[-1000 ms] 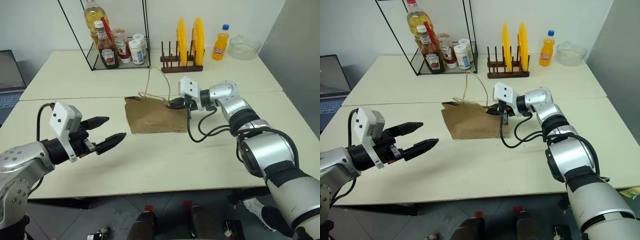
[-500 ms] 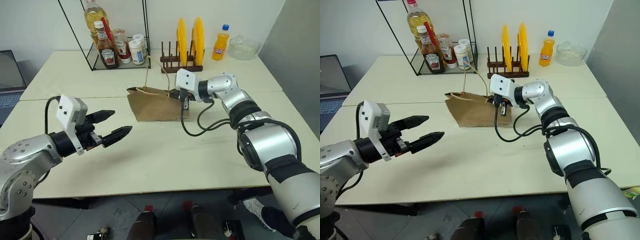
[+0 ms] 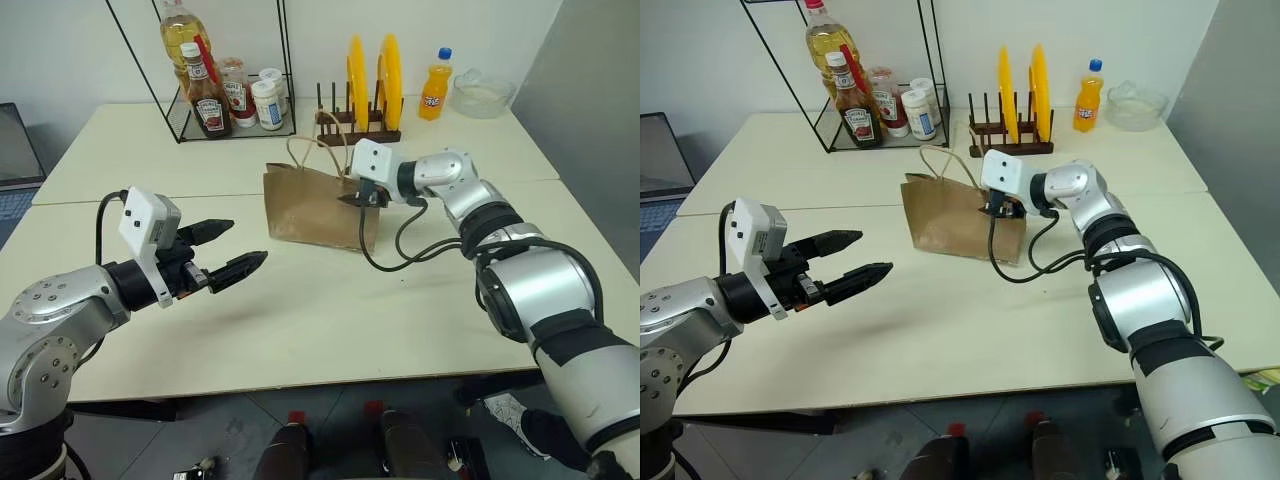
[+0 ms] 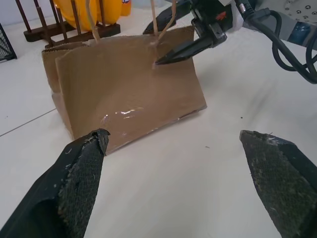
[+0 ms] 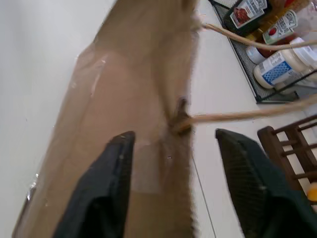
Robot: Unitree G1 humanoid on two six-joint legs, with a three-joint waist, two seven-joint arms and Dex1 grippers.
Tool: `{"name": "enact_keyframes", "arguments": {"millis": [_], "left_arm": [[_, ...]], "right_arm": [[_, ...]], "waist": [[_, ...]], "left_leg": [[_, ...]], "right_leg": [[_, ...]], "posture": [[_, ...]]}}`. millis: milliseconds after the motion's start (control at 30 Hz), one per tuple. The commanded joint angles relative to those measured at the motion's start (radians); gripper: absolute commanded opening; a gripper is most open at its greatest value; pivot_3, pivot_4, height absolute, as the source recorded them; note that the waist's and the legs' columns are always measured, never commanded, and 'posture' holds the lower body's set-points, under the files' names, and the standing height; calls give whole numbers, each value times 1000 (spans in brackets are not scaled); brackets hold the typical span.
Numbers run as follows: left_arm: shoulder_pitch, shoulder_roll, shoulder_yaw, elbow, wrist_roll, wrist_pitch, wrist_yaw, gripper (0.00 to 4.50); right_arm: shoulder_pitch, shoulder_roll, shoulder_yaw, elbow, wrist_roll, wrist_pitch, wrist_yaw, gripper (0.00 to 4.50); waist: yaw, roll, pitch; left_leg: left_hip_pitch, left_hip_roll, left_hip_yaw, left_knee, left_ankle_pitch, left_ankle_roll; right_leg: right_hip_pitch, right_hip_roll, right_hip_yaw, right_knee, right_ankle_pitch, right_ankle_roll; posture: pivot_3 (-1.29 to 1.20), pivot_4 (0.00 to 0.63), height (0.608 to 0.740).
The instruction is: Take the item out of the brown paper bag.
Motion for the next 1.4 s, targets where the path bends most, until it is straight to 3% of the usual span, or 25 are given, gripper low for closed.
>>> {"name": "enact_keyframes", "arguments": {"millis": [33, 67, 133, 200, 333, 433, 533, 700, 1000, 1133, 1400], "left_arm": [[-30, 26, 46, 29, -21, -12, -6, 4500], [-38, 31, 51, 48, -23, -15, -11, 4500], [-101, 54, 28, 146, 15, -48, -35, 4500], [-187, 70, -17, 257, 66, -92, -60, 4500], [-544, 21, -242, 711, 354, -386, -85, 4500], [-790, -52, -376, 1078, 537, -623, -125, 4500], [-1016, -148, -441, 1446, 674, -819, -62, 4500], [-1178, -275, -502, 1758, 818, -986, 5, 4500], [-1225, -344, -516, 1862, 932, -996, -28, 4500], [-1221, -328, -521, 1853, 947, -989, -231, 4500], [-1185, -206, -573, 1757, 953, -950, -822, 4500]], "right_arm": [[8, -62, -71, -56, 79, 3, 140, 4087], [17, -74, -89, -72, 104, 15, 178, 4463], [81, -103, -143, -192, 194, 99, 260, 4487], [203, -109, -189, -437, 285, 264, 251, 4487], [687, -24, -244, -1277, 372, 782, -61, 4487], [894, 51, -247, -1583, 310, 965, -285, 4487], [1007, 104, -228, -1779, 273, 1072, -423, 4487], [1084, 138, -225, -1920, 267, 1167, -551, 4487], [1164, 129, -234, -2109, 375, 1250, -585, 4487], [1204, 119, -206, -2142, 404, 1250, -592, 4487], [1157, 82, -224, -2026, 430, 1176, -588, 4487]], "waist": [[1, 0, 0], [1, 0, 0], [2, 0, 0], [4, 0, 0], [29, -1, -3], [52, -1, -2], [55, -1, -2], [49, -3, -3], [32, -4, -2], [27, -4, -2], [24, -4, -2]], "left_leg": [[0, 0, 0, 0, 0, 0], [0, 0, 0, 0, 0, 0], [0, 0, 0, 0, 0, 0], [1, 0, -1, 0, 0, 0], [0, 2, -4, 3, 0, 0], [-1, 0, -3, 5, 0, -1], [-4, -7, 1, 14, 0, 0], [-3, -6, 0, 13, 0, 1], [-3, -5, 0, 13, -2, 4], [-3, -5, 0, 13, -2, 5], [-2, -5, 0, 13, -2, 5]], "right_leg": [[0, 0, 0, 0, 0, 0], [0, 0, 0, 0, 0, 0], [1, 0, -1, 0, 0, 0], [2, 0, -2, 0, 0, 0], [3, 0, -5, 1, 0, 0], [0, 0, -5, 6, 0, 0], [-2, -3, 2, 10, 1, 1], [0, 0, -1, 4, 3, 6], [-1, 0, -1, 7, 3, 6], [-1, 0, -1, 7, 3, 6], [1, 1, -2, 7, 3, 6]], "posture": [[0, 150, 740], [0, 150, 740], [0, 150, 740], [0, 150, 740], [0, 150, 740], [0, 150, 740], [0, 150, 740], [0, 150, 740], [0, 150, 740], [0, 150, 740], [0, 150, 740]]}}
